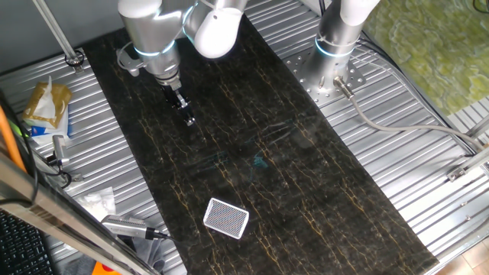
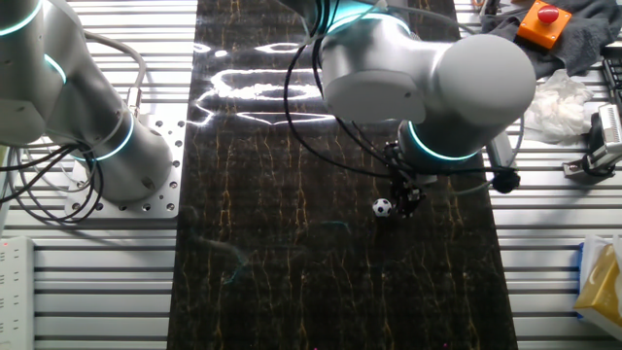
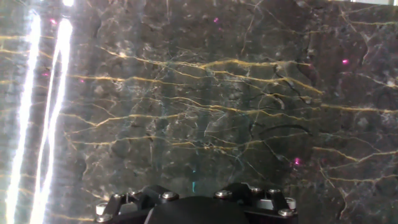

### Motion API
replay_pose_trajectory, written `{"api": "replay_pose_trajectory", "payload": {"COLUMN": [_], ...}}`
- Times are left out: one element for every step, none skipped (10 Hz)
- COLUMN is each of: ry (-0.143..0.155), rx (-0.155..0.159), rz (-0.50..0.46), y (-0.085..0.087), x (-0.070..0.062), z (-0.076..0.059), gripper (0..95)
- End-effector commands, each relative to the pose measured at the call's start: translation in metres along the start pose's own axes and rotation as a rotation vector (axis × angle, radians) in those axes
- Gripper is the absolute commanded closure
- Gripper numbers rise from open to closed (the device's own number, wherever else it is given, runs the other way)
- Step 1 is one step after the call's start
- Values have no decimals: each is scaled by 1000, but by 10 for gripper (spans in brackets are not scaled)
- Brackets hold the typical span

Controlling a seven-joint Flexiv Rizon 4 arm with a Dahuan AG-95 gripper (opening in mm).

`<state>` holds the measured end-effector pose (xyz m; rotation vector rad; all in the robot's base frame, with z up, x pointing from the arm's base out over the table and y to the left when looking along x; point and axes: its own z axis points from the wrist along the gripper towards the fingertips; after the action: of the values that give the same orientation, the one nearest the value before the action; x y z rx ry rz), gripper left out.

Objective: Push the soccer ball into the goal

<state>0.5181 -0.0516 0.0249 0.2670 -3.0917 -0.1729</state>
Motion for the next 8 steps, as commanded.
{"api": "replay_pose_trajectory", "payload": {"ry": [5,8,11,13,14,14,16,17], "rx": [14,24,40,47,51,52,56,56], "rz": [-6,-12,-20,-21,-24,-30,-36,-39], "y": [2,3,4,4,3,0,-3,-6], "x": [-1,-2,-3,-2,-2,0,2,4], "z": [-6,-9,-12,-14,-15,-17,-19,-20], "gripper": [190,190,190,190,190,190,190,190]}}
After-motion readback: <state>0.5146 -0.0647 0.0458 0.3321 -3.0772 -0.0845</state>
